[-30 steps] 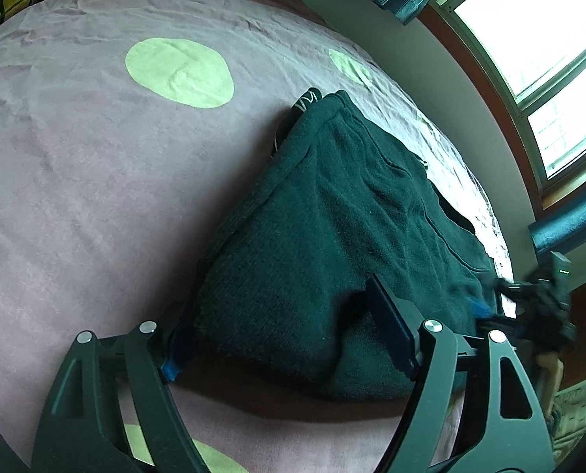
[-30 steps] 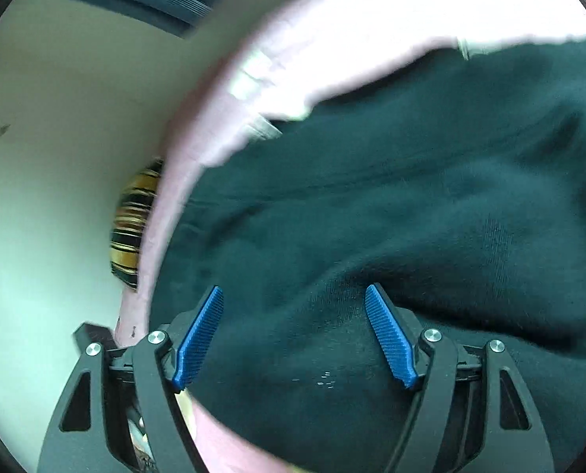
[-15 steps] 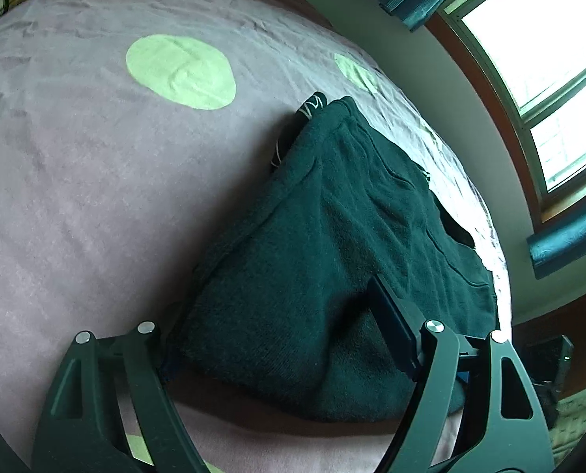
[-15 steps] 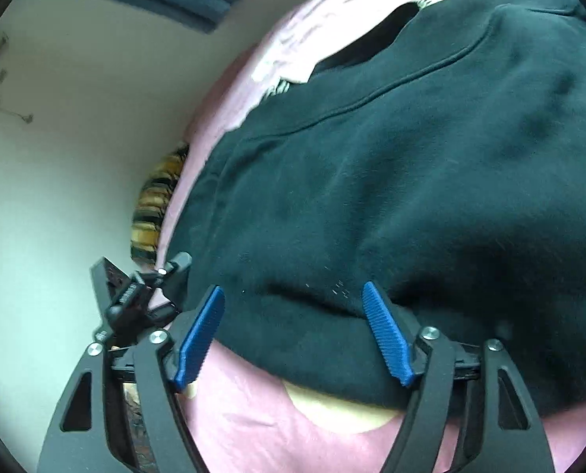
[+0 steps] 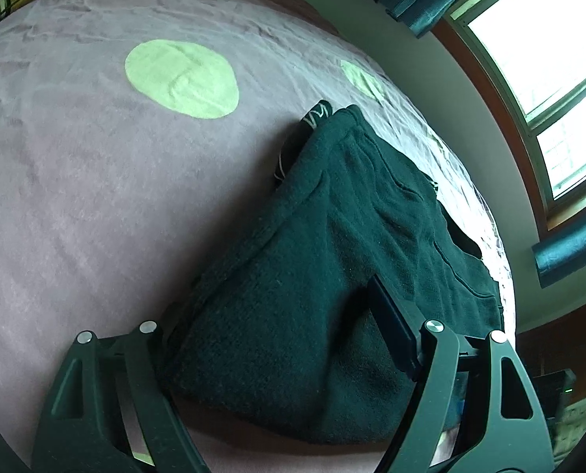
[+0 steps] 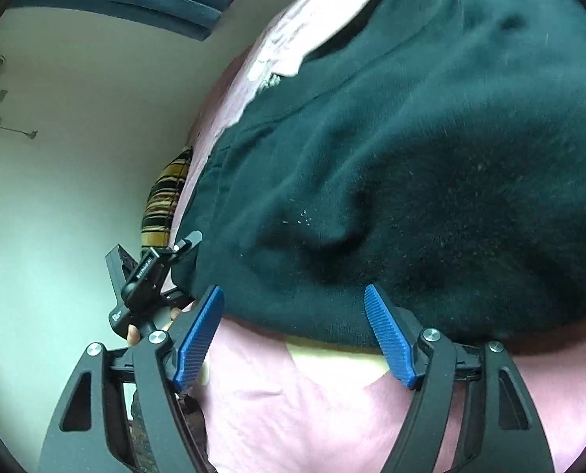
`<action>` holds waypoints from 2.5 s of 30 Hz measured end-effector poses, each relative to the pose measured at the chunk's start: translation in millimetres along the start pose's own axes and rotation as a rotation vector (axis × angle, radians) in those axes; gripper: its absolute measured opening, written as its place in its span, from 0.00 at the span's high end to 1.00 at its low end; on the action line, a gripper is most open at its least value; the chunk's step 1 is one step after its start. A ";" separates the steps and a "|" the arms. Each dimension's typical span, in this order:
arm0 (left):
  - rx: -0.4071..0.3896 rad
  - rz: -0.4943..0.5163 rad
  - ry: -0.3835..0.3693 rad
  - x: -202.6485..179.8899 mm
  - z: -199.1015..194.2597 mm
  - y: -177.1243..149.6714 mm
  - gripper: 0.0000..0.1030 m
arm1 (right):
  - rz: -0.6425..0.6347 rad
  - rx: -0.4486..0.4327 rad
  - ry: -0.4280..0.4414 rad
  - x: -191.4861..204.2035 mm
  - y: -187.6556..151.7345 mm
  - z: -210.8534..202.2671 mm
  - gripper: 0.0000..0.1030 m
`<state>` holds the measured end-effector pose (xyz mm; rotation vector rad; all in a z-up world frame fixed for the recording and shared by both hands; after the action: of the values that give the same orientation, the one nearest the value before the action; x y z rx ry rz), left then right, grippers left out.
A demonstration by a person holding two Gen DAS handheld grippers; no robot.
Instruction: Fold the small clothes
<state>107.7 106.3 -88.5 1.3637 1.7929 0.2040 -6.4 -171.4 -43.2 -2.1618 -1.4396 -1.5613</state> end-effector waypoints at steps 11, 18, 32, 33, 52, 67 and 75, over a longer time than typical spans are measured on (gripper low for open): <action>-0.026 0.095 0.055 -16.5 -5.0 7.2 0.66 | -0.138 -0.031 -0.025 21.4 2.6 26.3 0.29; -0.075 0.183 0.052 -51.7 -27.0 18.4 0.70 | -0.169 0.014 0.003 -1.8 -24.5 28.2 0.26; -0.198 0.716 -0.060 -299.0 -85.2 -44.7 0.72 | -0.069 0.001 0.129 -22.4 -10.1 -19.6 0.23; -0.192 0.743 -0.069 -310.8 -83.5 -57.6 0.72 | -0.059 -0.017 0.125 -30.3 -6.1 -32.6 0.23; -0.235 1.055 -0.015 -362.3 -36.6 -234.2 0.56 | 0.218 -0.287 0.178 -146.2 41.3 -179.2 0.23; -0.402 0.856 -0.005 -242.8 -109.3 -182.2 0.13 | 0.165 -0.203 0.165 -105.8 105.2 -129.0 0.23; -0.334 0.780 0.060 -204.7 -83.3 -171.8 0.13 | 0.170 -0.038 0.069 -100.3 159.5 -31.4 0.23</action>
<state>-64.5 -106.4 -29.6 1.7433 1.1162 0.9196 87.0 -338.0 -42.2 -2.1636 -1.1816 -1.5970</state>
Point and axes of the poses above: each gripper's, at about its wrist camera, not at the fingertips, and z roughly the way its jaws point, x to its left, y to its top, the point moved 4 cm from there along z, roughly the way its jaws point, and after that the axes turned 13 degrees about -x, right-handed, at the moved point
